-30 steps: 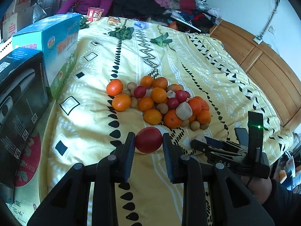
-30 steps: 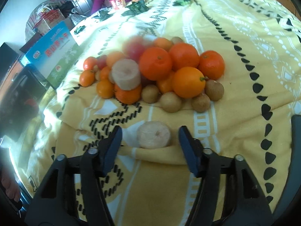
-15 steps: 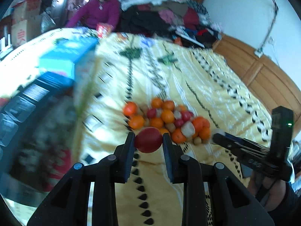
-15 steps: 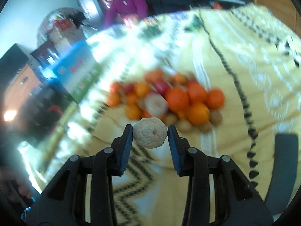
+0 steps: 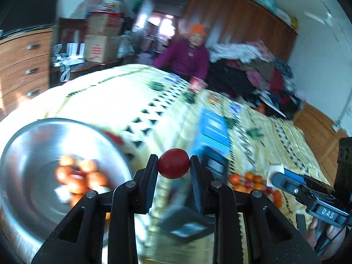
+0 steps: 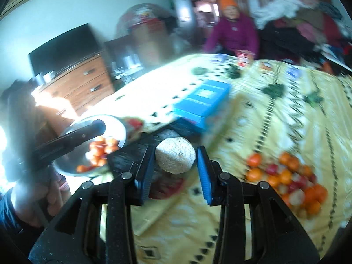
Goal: Organize fruits
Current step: 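Carry the tomato and yam slice to the steel bowl and release both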
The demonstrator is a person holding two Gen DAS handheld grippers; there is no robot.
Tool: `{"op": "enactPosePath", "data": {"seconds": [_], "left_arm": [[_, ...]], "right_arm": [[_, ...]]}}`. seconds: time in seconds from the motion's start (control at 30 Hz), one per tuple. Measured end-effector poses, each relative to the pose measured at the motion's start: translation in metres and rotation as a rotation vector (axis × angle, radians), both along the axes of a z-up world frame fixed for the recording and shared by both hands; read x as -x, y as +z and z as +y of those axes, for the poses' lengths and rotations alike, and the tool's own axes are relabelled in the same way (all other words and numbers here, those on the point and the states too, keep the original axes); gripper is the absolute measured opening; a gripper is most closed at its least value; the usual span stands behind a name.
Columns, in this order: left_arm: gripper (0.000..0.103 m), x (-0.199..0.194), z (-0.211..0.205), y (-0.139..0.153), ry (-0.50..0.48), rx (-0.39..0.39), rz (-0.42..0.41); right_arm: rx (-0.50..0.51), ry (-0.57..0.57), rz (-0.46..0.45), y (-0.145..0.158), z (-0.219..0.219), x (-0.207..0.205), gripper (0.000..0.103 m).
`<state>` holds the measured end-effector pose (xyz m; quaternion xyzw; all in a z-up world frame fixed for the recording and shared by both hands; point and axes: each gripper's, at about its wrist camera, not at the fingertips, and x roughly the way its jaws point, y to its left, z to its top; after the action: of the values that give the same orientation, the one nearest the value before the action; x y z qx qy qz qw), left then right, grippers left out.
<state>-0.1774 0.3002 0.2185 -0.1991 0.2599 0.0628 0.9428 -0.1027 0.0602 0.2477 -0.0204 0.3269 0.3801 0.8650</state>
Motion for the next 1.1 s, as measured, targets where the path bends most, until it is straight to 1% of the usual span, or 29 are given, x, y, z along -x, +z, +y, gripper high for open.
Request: {"op": "enactPosePath", "data": {"seconds": [0.07, 0.17, 0.23, 0.37, 0.43, 0.53, 0.83, 1.0, 1.07, 1.1], "left_arm": [[0.029, 0.012, 0.034, -0.002, 0.066, 0.009, 0.000], [0.029, 0.020, 0.077, -0.016, 0.143, 0.030, 0.046], [0.029, 0.023, 0.093, -0.028, 0.166, 0.037, 0.079], [0.029, 0.031, 0.109, -0.047, 0.171, 0.048, 0.113], [0.029, 0.033, 0.116, -0.055, 0.178, 0.061, 0.124], [0.029, 0.035, 0.124, -0.062, 0.187, 0.075, 0.142], [0.029, 0.033, 0.130, -0.067, 0.185, 0.081, 0.161], [0.030, 0.035, 0.135, -0.069, 0.196, 0.089, 0.168], [0.045, 0.038, 0.136, -0.068, 0.203, 0.089, 0.167], [0.059, 0.039, 0.137, -0.067, 0.210, 0.090, 0.164]], "right_arm": [[0.010, 0.067, 0.000, 0.004, 0.036, 0.005, 0.038], [0.017, 0.151, 0.027, 0.004, 0.086, 0.013, 0.038], [0.025, 0.193, 0.064, 0.000, 0.117, 0.015, 0.038], [0.034, 0.239, 0.152, -0.017, 0.159, 0.014, 0.038], [0.052, 0.252, 0.180, -0.026, 0.172, 0.015, 0.038], [0.070, 0.261, 0.198, -0.034, 0.185, 0.017, 0.038], [0.095, 0.255, 0.224, -0.038, 0.204, 0.015, 0.038], [0.096, 0.256, 0.232, -0.040, 0.207, 0.015, 0.040], [0.087, 0.257, 0.233, -0.039, 0.207, 0.015, 0.040], [0.084, 0.260, 0.233, -0.038, 0.207, 0.015, 0.040]]}}
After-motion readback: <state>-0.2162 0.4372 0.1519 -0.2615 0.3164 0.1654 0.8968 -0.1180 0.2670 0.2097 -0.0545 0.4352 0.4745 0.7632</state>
